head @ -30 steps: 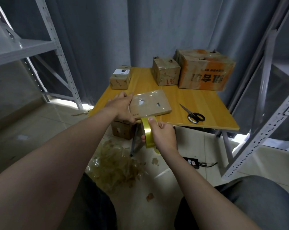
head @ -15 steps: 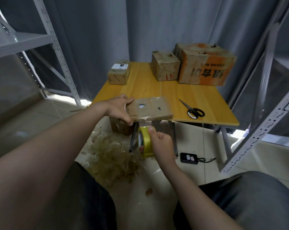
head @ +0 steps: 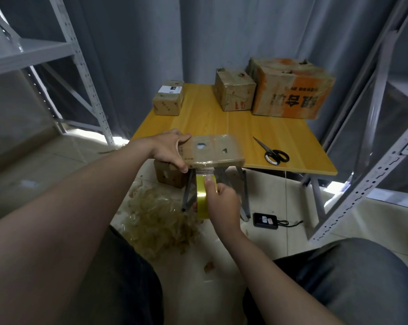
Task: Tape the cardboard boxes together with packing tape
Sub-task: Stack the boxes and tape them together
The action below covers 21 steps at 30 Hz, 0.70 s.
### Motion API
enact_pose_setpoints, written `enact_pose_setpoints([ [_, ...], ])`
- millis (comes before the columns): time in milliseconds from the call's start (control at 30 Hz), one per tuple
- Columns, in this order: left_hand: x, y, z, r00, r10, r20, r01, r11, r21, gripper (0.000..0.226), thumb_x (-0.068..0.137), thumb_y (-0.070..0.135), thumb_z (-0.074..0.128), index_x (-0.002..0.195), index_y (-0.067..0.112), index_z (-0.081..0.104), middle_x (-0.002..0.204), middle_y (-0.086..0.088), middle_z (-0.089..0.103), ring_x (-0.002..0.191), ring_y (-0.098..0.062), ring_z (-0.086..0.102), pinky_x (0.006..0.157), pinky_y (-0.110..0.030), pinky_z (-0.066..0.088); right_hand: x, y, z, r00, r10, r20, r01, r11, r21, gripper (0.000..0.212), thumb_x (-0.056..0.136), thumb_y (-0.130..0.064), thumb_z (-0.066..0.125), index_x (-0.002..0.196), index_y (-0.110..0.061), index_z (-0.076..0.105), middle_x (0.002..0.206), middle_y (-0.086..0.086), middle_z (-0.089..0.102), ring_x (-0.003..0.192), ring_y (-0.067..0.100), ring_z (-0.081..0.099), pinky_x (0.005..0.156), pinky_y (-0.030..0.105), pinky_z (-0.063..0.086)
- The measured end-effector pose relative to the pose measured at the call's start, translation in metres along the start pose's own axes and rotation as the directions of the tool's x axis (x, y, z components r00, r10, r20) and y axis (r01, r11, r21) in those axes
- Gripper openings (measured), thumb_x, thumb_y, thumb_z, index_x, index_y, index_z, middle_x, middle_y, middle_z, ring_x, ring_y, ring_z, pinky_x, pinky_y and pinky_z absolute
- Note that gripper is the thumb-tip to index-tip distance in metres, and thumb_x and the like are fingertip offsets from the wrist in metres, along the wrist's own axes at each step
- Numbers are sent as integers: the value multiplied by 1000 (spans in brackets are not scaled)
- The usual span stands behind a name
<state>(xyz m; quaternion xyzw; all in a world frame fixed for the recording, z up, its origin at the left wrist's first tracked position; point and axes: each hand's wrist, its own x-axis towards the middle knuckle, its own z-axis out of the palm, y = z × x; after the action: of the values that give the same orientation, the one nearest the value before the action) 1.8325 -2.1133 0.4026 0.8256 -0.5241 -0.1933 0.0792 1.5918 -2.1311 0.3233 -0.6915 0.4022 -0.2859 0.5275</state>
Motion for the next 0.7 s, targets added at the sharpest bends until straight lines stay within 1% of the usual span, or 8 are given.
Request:
enact_pose_setpoints([
  [133,0,-2,-1,1000,2,4,-2,1000,-8,131,66,51,93,167,25,13,150,6,32,141,-21,34,117,-40,36,-4,5,0,999,41,-2,-41,999,18,65,102,-57,49,84,3,66,78,23,72,74,37,74,73,58,60],
  [267,3,-3,-1,1000,7,3,-7,1000,-13,130,66,51,94,167,28,15,152,7,31,141,-21,34,116,-39,37,-4,7,2,999,44,32,-46,996,74,67,103,-57,51,87,6,67,79,24,73,69,31,75,71,58,61],
  [367,5,-2,-4,1000,-10,13,10,1000,1,126,66,52,93,166,33,17,162,8,27,149,-22,29,121,-41,31,3,5,4,991,86,105,-99,987,129,66,103,-54,53,100,11,66,92,31,72,81,39,73,78,55,60],
  [433,4,-1,-3,1000,-12,-20,12,1000,18,118,68,52,92,164,35,26,170,6,18,156,-25,17,126,-45,22,7,6,4,984,126,125,-143,979,142,61,103,-50,55,105,10,66,86,21,71,72,22,68,69,38,53],
  [500,-3,1,3,996,-21,-85,23,1000,17,106,71,51,90,160,39,35,173,2,11,157,-28,7,127,-47,15,10,6,5,979,162,126,-180,973,147,51,104,-45,55,103,5,67,68,1,65,58,6,59,56,27,45],
  [600,-25,3,16,989,-57,-133,54,998,-23,102,79,38,84,163,40,27,173,-7,2,158,-33,-4,126,-52,11,14,4,8,968,181,176,-212,962,172,41,106,-42,54,101,-4,68,62,-8,67,62,8,62,55,27,47],
  [633,-35,6,22,979,-70,-190,55,995,-83,99,81,33,80,163,39,25,172,-7,5,157,-32,-2,127,-52,13,14,3,9,963,183,198,-220,957,189,36,106,-42,53,99,-10,68,61,-9,70,65,9,65,58,28,49],
  [700,-54,15,41,908,-146,-393,50,968,-246,80,84,27,73,156,34,38,158,-5,28,148,-28,17,122,-47,26,14,1,10,954,196,225,-245,946,214,31,106,-44,53,98,-17,66,66,-15,74,75,14,71,69,34,55],
])
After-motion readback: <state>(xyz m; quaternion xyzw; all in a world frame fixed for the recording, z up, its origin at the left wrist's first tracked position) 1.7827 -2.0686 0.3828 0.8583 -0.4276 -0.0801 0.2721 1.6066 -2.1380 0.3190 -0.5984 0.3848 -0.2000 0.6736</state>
